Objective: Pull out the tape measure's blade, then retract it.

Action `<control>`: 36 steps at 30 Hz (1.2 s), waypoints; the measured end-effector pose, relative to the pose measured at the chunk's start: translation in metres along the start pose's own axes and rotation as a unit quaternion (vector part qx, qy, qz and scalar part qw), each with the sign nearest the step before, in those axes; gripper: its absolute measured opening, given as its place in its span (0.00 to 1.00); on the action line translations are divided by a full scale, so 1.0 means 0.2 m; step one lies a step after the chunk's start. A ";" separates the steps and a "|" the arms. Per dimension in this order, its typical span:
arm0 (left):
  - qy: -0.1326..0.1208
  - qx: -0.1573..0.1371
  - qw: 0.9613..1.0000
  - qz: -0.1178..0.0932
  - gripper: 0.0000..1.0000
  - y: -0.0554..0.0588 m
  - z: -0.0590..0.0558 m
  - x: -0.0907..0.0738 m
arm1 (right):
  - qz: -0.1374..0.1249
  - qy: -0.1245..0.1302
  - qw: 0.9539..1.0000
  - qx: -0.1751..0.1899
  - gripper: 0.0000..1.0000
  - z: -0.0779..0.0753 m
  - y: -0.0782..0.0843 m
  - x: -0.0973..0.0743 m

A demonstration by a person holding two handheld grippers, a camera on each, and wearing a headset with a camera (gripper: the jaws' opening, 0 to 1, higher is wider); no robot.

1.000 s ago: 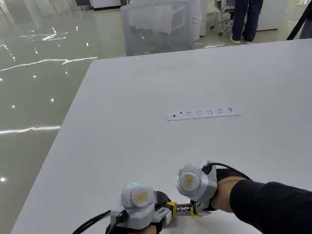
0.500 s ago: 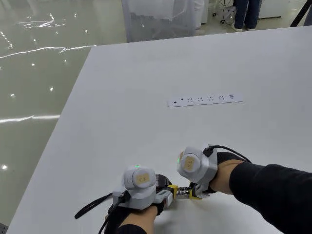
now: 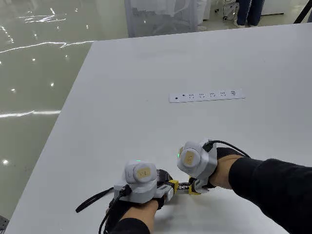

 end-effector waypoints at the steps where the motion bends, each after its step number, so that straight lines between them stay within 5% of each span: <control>1: 0.000 0.000 1.000 0.000 0.59 0.00 0.00 0.00 | 0.000 0.000 1.000 0.000 0.05 0.00 0.00 0.00; 36: 0.010 0.002 1.000 0.001 0.59 0.00 -0.01 0.00 | -0.043 -0.008 0.999 -0.019 0.05 0.01 -0.07 0.02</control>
Point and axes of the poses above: the centre of the closed fingertips' face, and the gripper's own axes: x roughly forward along the fingers, z roughly to its left, y roughly out of its underside, the point moved 3 cm from there along -x, roughly backward along the fingers, and after that the axes turned 14 degrees about -y, right-handed, at the moved point
